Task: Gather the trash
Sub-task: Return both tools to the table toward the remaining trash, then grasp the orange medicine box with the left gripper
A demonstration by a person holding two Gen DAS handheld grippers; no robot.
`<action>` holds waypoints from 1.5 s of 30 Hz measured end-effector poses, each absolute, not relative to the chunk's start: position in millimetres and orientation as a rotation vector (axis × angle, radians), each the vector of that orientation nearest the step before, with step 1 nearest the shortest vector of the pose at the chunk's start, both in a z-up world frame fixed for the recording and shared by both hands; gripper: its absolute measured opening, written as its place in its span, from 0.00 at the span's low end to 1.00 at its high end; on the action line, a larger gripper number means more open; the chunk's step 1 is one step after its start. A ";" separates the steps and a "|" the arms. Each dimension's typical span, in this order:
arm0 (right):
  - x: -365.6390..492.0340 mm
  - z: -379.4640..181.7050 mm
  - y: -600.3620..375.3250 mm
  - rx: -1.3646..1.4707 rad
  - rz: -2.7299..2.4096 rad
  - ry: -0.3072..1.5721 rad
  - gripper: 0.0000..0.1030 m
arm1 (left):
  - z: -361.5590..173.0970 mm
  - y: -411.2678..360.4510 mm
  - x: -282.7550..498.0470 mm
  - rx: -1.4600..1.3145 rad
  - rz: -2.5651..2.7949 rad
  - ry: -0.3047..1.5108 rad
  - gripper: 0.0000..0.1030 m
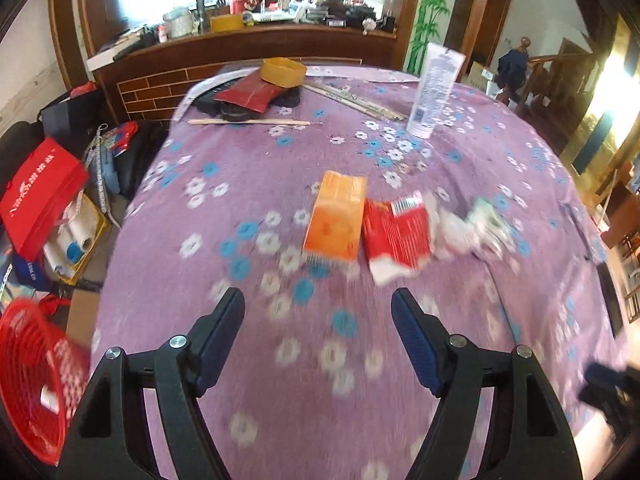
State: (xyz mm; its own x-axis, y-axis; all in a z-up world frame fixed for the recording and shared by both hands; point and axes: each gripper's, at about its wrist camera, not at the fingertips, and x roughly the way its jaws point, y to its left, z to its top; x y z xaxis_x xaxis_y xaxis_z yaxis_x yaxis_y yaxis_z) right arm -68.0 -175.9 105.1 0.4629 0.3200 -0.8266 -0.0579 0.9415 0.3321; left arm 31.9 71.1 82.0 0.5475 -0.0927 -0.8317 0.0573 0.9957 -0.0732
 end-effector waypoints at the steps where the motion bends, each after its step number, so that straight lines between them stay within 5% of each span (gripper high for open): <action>1: -71.1 104.9 -187.3 0.283 0.214 1.066 0.43 | 74.9 67.5 49.6 -0.033 -0.083 1.021 0.73; 13: -104.3 102.9 -263.5 0.365 0.050 1.056 0.43 | 17.9 55.7 135.5 0.011 -0.042 1.132 0.70; 15: -103.7 102.4 -265.0 0.373 0.045 1.058 0.43 | 11.6 60.6 139.0 -0.003 -0.049 1.152 0.53; 17: -100.7 101.8 -263.9 0.383 0.058 1.060 0.43 | 13.1 61.1 136.5 0.014 -0.049 1.126 0.47; 32: 18.1 99.6 -142.0 0.377 0.393 1.049 0.43 | 43.8 104.8 -11.5 -0.037 -0.009 1.024 0.47; 45: 117.3 29.0 -84.0 0.435 0.291 1.137 0.35 | 71.6 133.8 -79.7 -0.074 0.053 1.003 0.47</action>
State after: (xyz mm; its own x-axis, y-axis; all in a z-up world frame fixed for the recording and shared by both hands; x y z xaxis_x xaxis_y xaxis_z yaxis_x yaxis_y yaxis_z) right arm 117.3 -84.0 29.0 0.3965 0.4374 -0.8071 -0.0038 0.8800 0.4750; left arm -79.7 133.8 71.6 0.5366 0.0103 -0.8438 -0.0783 0.9962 -0.0376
